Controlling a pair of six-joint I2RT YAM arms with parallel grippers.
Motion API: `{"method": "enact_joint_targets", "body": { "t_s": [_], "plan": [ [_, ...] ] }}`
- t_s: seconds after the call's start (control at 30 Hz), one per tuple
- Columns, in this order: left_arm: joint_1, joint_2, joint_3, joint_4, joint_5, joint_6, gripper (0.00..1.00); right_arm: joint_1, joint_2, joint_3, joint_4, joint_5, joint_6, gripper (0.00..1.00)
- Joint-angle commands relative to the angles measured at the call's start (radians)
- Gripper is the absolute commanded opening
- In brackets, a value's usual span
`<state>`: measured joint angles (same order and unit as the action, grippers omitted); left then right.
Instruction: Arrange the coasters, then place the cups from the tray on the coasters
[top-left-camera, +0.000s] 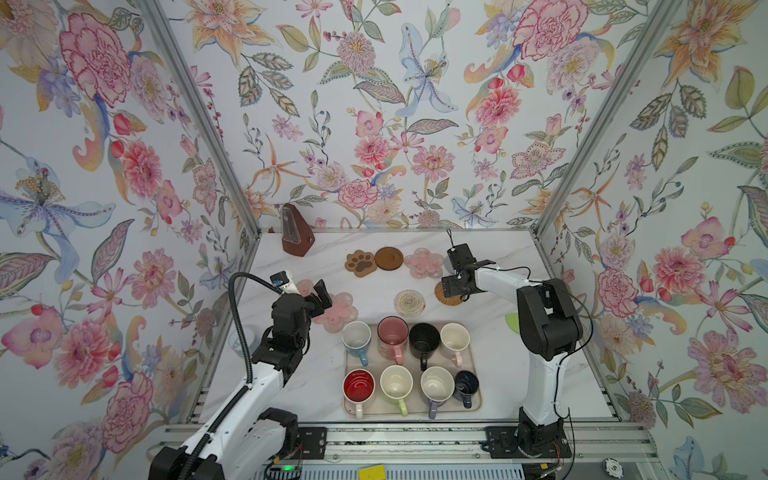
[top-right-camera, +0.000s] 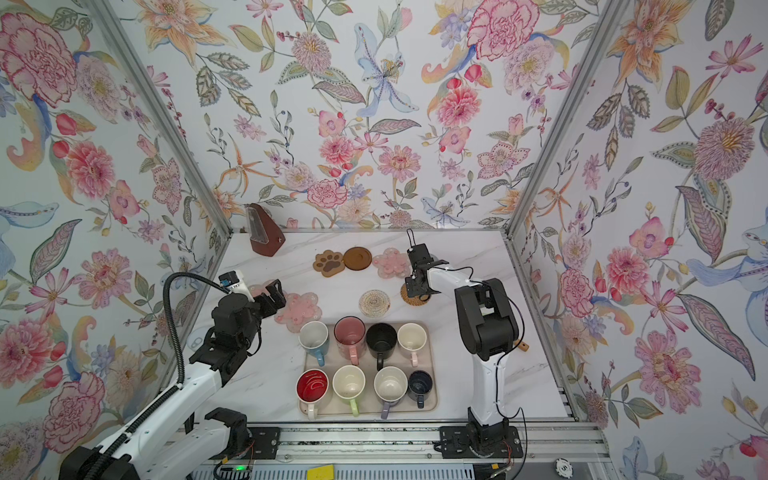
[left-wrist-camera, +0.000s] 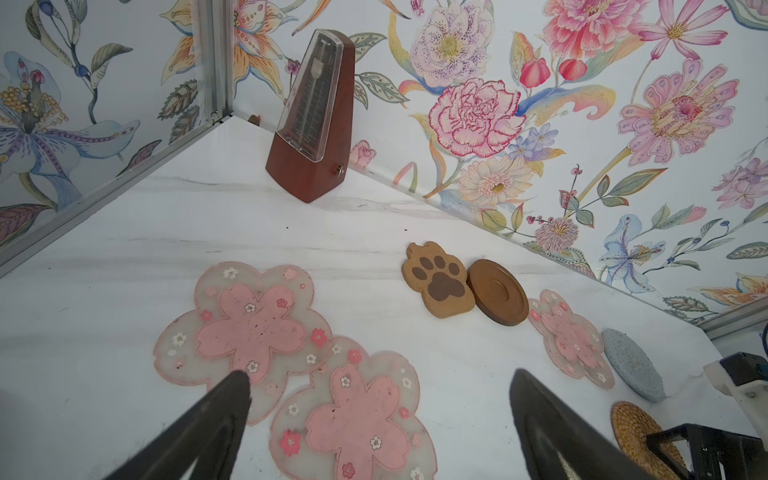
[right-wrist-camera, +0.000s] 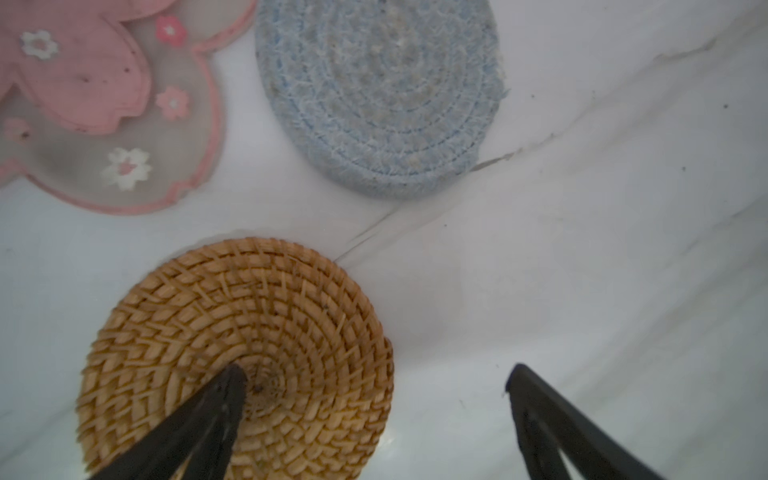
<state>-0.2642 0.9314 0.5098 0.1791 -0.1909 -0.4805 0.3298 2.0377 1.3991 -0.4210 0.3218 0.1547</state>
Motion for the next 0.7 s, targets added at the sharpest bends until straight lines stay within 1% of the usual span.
{"method": "enact_joint_targets", "body": {
  "t_s": [0.0, 0.37, 0.5, 0.67],
  "plan": [
    [0.009, -0.009, -0.002, 0.000, -0.002, -0.007, 0.99, -0.039, 0.010, -0.043, -0.053, 0.026, 0.013, 0.99],
    [0.009, -0.002, -0.003, 0.006, -0.001, -0.004, 0.99, -0.116, 0.023, -0.035, -0.059, 0.031, 0.009, 0.99],
    [0.009, 0.000, -0.002, 0.007, -0.004, 0.000, 0.99, -0.118, 0.023, -0.028, -0.059, 0.027, 0.009, 0.99],
    [0.008, 0.016, -0.002, 0.007, 0.001, 0.005, 0.99, -0.119, -0.019, -0.018, -0.046, 0.010, 0.011, 0.99]
  ]
}}
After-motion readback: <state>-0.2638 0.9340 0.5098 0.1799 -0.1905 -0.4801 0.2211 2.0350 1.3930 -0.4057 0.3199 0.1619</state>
